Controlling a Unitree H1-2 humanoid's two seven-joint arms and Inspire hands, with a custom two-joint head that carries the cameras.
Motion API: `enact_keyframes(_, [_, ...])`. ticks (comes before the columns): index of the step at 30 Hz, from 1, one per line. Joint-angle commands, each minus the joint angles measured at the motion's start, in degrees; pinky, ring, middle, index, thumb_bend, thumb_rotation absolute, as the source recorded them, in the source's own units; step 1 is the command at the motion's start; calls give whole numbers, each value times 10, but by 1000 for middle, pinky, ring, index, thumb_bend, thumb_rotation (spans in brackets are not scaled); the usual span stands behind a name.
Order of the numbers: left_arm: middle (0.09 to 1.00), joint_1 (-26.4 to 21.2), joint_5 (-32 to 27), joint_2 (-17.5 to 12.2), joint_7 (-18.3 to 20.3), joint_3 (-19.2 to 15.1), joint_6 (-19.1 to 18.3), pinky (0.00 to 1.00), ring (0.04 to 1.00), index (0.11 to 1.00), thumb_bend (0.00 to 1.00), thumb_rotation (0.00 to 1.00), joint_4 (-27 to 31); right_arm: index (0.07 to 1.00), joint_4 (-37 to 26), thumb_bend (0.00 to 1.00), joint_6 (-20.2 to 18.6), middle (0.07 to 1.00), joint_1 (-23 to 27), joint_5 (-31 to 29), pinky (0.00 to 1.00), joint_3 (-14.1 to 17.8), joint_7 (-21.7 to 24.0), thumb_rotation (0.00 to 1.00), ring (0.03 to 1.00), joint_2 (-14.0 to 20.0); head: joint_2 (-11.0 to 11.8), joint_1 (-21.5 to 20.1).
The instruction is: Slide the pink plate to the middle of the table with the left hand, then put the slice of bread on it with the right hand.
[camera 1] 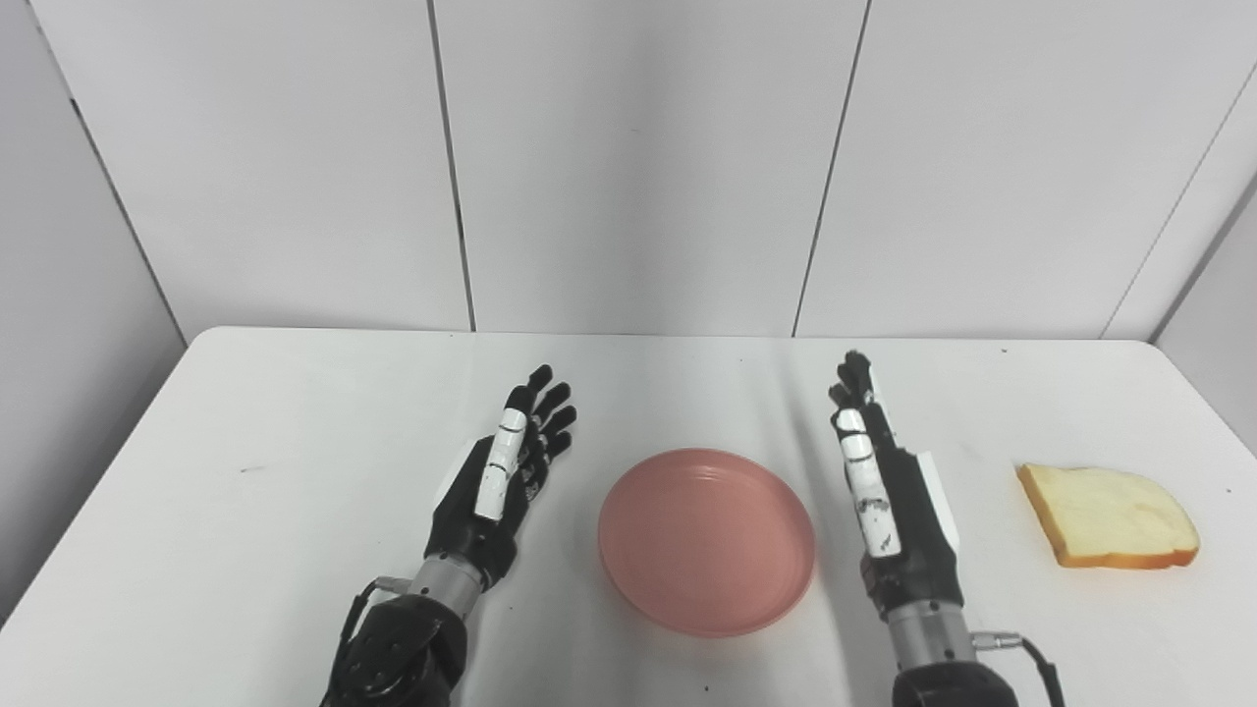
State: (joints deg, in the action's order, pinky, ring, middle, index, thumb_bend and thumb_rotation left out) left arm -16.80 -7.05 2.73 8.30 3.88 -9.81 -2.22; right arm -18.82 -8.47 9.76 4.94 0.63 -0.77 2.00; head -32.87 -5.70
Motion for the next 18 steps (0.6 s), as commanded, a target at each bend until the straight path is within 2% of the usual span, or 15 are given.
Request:
enact_keyframes(1, [969, -4, 19, 0, -9, 4, 34, 964, 955, 976, 721, 999, 31, 1000, -32, 486, 5, 993, 32, -1, 1000, 12, 4, 940, 982, 20, 0, -2])
enact_keyframes(2, [970, 0, 24, -1, -10, 5, 39, 963, 956, 975, 715, 1000, 34, 1000, -37, 536, 0, 989, 40, 7, 979, 15, 5, 911, 972, 30, 4, -17])
enact_keyframes(7, [975, 15, 31, -9, -7, 7, 57, 967, 965, 975, 707, 1000, 48, 1000, -68, 547, -32, 984, 80, 37, 929, 22, 18, 862, 943, 85, 12, -52])
enact_keyframes(10, [969, 25, 27, -15, -2, 5, 62, 959, 959, 970, 707, 1000, 52, 995, -84, 574, -60, 971, 110, 72, 880, 24, 41, 847, 921, 140, 22, -86])
enact_keyframes(14, [971, 34, 15, -26, 9, 4, 65, 954, 958, 970, 722, 1000, 53, 948, -102, 689, -101, 936, 134, 109, 821, 22, 94, 879, 893, 220, 30, -113])
enact_keyframes(15, [977, 35, 12, -30, 12, 4, 64, 954, 962, 975, 730, 1000, 54, 936, -106, 752, -114, 934, 138, 109, 823, 24, 106, 805, 899, 235, 30, -113])
enact_keyframes(16, [979, 36, 9, -33, 16, 4, 64, 955, 963, 977, 733, 1000, 53, 931, -109, 773, -128, 933, 145, 110, 823, 26, 123, 779, 902, 259, 32, -122])
enact_keyframes(17, [976, 36, 6, -35, 18, 3, 65, 953, 957, 974, 738, 1000, 52, 929, -110, 850, -137, 930, 149, 112, 826, 27, 135, 711, 907, 276, 32, -123])
enact_keyframes(18, [974, 36, 5, -37, 19, 3, 66, 952, 955, 973, 739, 1000, 51, 929, -111, 879, -144, 929, 153, 117, 827, 25, 145, 686, 909, 290, 33, -132])
